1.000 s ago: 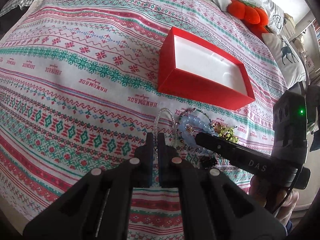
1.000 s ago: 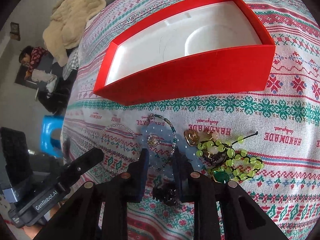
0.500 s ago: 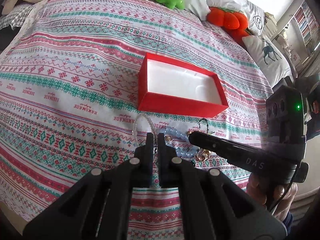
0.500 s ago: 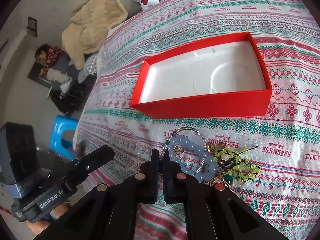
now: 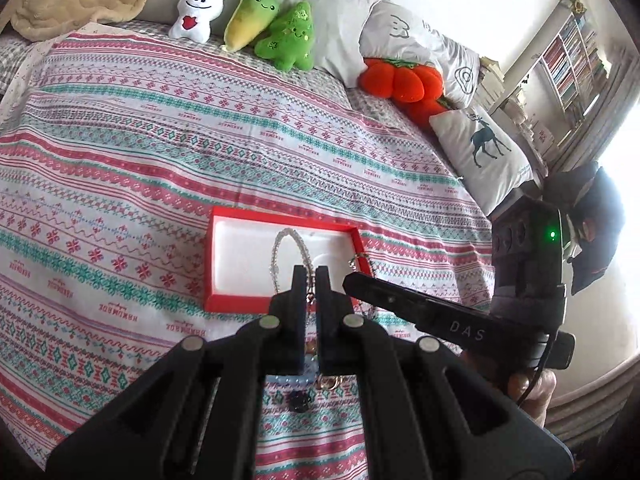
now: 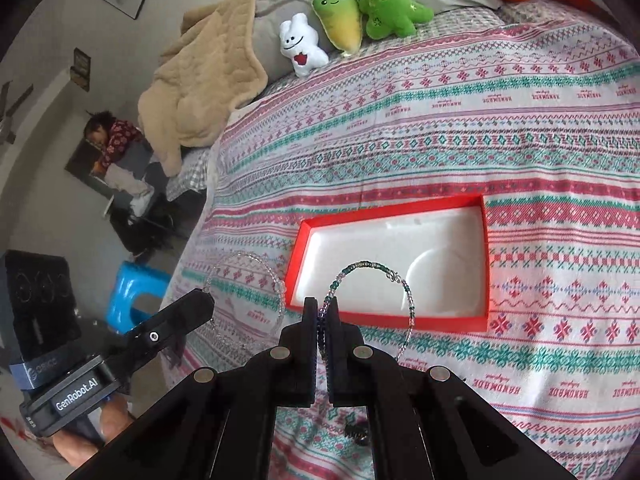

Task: Organize jewelry
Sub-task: 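Carry both bracelets into the red box and open both tools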

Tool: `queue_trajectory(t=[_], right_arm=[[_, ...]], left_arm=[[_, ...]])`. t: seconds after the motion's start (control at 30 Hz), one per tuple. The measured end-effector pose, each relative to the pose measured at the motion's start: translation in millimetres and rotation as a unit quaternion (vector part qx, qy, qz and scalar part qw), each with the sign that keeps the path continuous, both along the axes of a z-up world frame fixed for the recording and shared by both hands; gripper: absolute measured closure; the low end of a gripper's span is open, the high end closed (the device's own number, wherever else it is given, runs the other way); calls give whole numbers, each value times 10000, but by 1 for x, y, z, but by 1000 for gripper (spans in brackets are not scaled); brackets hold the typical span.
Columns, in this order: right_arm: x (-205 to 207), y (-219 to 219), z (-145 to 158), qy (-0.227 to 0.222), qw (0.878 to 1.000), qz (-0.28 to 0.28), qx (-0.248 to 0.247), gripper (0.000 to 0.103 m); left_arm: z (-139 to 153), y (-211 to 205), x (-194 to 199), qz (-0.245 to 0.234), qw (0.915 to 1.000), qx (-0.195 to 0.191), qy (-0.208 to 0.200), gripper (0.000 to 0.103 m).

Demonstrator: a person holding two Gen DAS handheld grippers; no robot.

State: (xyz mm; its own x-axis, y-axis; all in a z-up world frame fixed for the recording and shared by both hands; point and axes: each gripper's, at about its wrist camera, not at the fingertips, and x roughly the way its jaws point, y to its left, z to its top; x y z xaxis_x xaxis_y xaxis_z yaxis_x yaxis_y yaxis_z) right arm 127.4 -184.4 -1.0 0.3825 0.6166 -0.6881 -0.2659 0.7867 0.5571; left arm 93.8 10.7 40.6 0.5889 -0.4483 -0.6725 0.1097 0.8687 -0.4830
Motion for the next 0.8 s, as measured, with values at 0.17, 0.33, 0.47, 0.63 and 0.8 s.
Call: queue_trajectory(t=[0.17,0.33,0.47,0.63,0.8], right_arm=[[19,-1,-6,-74,9995,-130,-265,100],[29,-3,-16,-95,9990,-203,-378,99],[35,-7,-21,-116,9983,-273,-498,99],[43,-17,-32,-33,9967,-457,-664,97],[40,-23,-27,-163,9938,-611,-912,89]], left_arm=[[-17,-2,21,-2,9999,-137,42,99],[-33,1,33,18,9992,-373,154,99],[-42,2,41,44,9988,-434,215,98],[-57,5,48,98,9986,-308,426,98],[-63,14,49,223,9978,-229,583,98]])
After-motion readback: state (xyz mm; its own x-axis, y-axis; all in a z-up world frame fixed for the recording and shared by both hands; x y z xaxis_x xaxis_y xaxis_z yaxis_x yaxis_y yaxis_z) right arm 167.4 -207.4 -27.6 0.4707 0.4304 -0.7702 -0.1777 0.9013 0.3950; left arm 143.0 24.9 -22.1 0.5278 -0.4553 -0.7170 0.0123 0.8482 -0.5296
